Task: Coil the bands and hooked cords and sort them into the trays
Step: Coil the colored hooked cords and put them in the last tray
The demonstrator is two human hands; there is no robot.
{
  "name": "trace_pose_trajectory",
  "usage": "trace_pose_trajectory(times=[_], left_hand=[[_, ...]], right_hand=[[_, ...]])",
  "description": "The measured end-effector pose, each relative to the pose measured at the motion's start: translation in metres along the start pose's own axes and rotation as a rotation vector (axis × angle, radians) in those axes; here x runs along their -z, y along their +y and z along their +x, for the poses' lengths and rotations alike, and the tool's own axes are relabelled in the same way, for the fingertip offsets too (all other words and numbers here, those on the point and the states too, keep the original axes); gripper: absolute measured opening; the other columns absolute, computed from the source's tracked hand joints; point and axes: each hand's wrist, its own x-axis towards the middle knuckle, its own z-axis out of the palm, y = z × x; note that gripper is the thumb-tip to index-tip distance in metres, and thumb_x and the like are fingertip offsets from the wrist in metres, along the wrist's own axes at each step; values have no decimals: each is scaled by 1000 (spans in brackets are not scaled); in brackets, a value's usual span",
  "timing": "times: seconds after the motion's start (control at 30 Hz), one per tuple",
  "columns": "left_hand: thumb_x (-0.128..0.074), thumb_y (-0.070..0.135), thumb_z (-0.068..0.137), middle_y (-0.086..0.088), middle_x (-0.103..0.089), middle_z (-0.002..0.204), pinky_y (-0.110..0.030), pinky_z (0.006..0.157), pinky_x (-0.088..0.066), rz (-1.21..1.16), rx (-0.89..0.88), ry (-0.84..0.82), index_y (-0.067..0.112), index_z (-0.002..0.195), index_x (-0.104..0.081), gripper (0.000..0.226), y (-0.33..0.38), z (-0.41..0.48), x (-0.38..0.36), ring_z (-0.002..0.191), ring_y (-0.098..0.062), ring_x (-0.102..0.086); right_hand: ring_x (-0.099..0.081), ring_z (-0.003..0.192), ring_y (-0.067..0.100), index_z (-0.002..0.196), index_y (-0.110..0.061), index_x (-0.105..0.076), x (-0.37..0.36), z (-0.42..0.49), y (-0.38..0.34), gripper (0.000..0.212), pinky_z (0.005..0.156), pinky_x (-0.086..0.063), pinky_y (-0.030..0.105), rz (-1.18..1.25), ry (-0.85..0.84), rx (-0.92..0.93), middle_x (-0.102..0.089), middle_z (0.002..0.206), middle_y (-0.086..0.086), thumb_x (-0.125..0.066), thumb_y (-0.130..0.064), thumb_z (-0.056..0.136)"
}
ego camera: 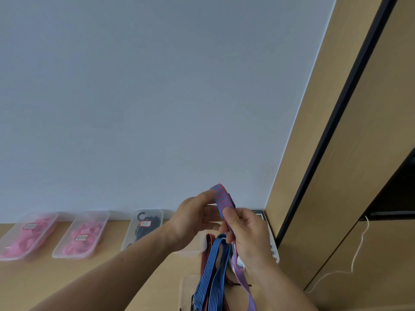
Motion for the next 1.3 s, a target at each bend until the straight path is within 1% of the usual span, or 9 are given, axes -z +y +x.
trace_pose_trajectory(times=[0.17, 0.3, 0.5, 0.67, 0.83, 1.0, 1.13, 1.2, 1.3], left_hand=[[-69, 21, 80, -23, -71, 108, -47, 88, -51, -8, -94, 79, -2, 117, -58, 45, 3, 0, 1, 90, -28, -66], [-73, 10, 86, -9, -77, 96, -26, 74, -53, 206, -234, 143, 10, 116, -56, 34, 2, 4, 2, 82, -18, -69], [-72, 14, 88, 6, -76, 99, -27, 84, -55, 667, -415, 296, 25, 115, -58, 33, -9, 5, 12, 93, -2, -71], [-65, 28, 92, 11, -72, 106, -34, 75, -55, 1008, -592, 301, 21, 124, -56, 35, -21, 2, 15, 87, -18, -71], [-55, 22, 88, 6, -72, 99, -28, 47, -52, 1376, -1015, 322, 22, 119, -50, 31, -17, 2, 12, 75, -15, -68], [-72, 10, 85, -12, -68, 123, -30, 68, -61, 1498, -1110, 259, 13, 128, -49, 48, -26, 6, 21, 105, -24, -70], [-73, -7, 74, -8, -61, 136, -21, 78, -56, 1329, -936, 238, 16, 133, -57, 65, -27, 4, 15, 107, -16, -67], [-60, -6, 85, 2, -54, 144, -13, 88, -49, 966, -666, 263, 27, 139, -51, 63, -25, -1, 8, 116, -7, -60], [-50, 10, 98, -5, -69, 122, -29, 89, -55, 272, -143, 222, 20, 135, -54, 38, -13, -2, -2, 109, -17, -68]], right_hand=[[-49, 39, 15, 71, -7, -65, 0, 1, 5, 36, 42, -41, 21, -50, 11, -8, -64, 53, 8, -66, -43, 77], [-49, 39, 17, 70, -5, -64, 1, 2, 11, 36, 40, -39, 22, -66, 34, -81, -61, 50, 8, -64, -35, 90], [-43, 39, 14, 70, -2, -63, -3, 1, 10, 53, 40, -35, 21, -28, 3, -84, -56, 49, 6, -57, -52, 83], [-41, 40, 13, 74, 6, -60, -2, 2, 12, 68, 42, -35, 20, -30, -2, -65, -55, 50, 5, -55, -61, 83], [-41, 40, 14, 65, -8, -67, -3, 3, 8, 74, 42, -34, 21, 11, -15, -128, -57, 52, 10, -56, -81, 68], [-44, 41, 14, 73, -7, -71, -2, 3, 8, 79, 41, -35, 20, 14, 1, -156, -59, 54, 11, -57, -84, 63], [-44, 42, 14, 73, -9, -72, 1, 0, 7, 68, 42, -35, 20, 20, 7, -111, -60, 55, 8, -61, -76, 71], [-43, 42, 13, 73, -5, -70, 4, 0, 5, 68, 42, -35, 19, 7, 12, -74, -61, 55, 7, -60, -72, 76], [-42, 42, 12, 69, -9, -67, 5, 0, 4, 55, 44, -36, 19, -23, 20, -13, -62, 55, 5, -55, -60, 84]])
